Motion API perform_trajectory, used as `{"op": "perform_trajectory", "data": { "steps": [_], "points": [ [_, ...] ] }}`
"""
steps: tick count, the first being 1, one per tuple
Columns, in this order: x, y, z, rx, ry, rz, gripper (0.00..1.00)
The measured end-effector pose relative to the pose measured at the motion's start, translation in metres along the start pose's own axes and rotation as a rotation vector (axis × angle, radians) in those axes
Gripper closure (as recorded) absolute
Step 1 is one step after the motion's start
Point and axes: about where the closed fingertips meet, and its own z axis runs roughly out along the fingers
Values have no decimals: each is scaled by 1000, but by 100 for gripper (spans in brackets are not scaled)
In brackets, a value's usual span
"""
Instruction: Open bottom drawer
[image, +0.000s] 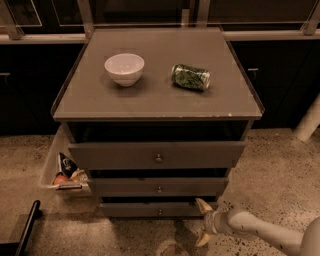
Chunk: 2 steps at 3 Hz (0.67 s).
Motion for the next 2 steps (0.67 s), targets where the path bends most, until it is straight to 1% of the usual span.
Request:
{"op": "perform_trajectory", "data": {
  "steps": [1, 2],
  "points": [
    [1, -5, 8, 4, 17, -60, 0],
    [3, -12, 15, -9, -2, -117, 0]
  ]
}}
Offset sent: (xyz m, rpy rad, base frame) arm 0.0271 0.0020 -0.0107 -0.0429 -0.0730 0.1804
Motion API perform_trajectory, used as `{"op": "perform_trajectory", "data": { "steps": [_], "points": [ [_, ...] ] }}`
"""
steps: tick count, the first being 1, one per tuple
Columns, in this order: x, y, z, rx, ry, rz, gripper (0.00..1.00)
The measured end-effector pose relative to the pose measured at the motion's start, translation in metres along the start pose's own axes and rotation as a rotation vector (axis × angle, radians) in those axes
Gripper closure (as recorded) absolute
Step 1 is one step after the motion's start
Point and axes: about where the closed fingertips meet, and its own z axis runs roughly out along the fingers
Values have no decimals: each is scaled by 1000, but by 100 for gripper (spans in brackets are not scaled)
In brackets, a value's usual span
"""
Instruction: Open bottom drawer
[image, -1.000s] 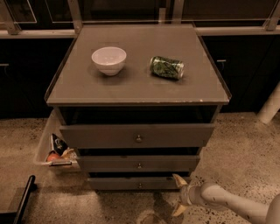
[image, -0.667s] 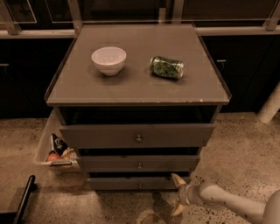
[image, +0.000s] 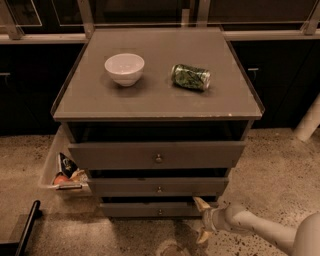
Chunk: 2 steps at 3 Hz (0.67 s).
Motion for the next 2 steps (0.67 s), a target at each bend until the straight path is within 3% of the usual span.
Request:
{"op": "perform_trajectory", "data": {
  "steps": [2],
  "points": [
    [4, -13, 13, -48, -162, -37, 0]
  ]
}}
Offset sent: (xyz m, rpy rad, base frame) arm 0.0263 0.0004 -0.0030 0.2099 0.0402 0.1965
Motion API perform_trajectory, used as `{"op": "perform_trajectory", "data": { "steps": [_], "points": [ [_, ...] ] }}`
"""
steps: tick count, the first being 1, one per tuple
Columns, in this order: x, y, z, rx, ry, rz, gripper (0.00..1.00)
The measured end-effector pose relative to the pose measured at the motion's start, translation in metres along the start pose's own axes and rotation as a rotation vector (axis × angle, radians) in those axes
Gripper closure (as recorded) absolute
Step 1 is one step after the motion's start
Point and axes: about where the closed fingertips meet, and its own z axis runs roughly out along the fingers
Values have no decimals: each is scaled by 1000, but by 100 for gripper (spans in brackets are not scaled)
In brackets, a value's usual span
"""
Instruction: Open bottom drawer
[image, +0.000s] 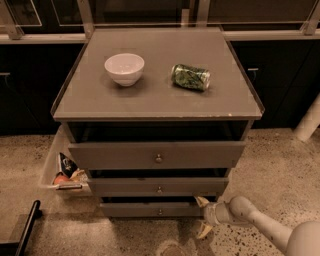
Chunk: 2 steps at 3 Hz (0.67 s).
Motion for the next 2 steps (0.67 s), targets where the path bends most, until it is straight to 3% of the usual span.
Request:
{"op": "perform_trajectory", "data": {
  "steps": [1, 2],
  "points": [
    [-3, -4, 2, -21, -56, -9, 0],
    [-3, -4, 2, -21, -56, -9, 0]
  ]
}}
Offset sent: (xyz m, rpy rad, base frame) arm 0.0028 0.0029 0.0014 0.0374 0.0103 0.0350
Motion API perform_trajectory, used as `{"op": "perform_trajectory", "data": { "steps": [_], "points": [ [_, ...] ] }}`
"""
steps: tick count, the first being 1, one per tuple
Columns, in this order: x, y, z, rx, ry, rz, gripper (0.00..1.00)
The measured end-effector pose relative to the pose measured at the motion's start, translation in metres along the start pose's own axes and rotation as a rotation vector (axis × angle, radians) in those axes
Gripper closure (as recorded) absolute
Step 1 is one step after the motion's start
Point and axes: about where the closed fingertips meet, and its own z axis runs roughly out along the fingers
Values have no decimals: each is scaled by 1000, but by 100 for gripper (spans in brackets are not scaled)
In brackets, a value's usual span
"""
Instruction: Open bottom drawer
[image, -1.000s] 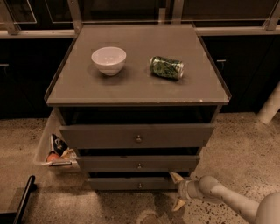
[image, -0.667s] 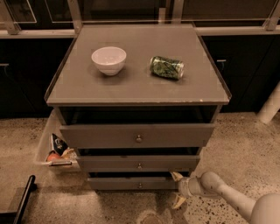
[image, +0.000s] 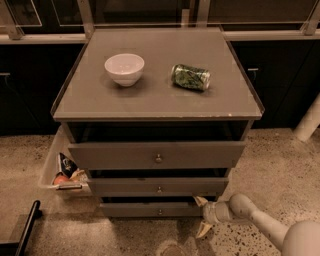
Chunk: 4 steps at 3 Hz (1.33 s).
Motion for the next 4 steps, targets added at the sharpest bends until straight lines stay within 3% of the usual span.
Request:
{"op": "perform_trajectory", "data": {
  "steps": [1, 2, 4],
  "points": [
    [18, -4, 28, -9, -1, 47, 0],
    [26, -5, 36, -13, 8, 57, 0],
    [38, -9, 44, -9, 99, 58, 0]
  ]
}}
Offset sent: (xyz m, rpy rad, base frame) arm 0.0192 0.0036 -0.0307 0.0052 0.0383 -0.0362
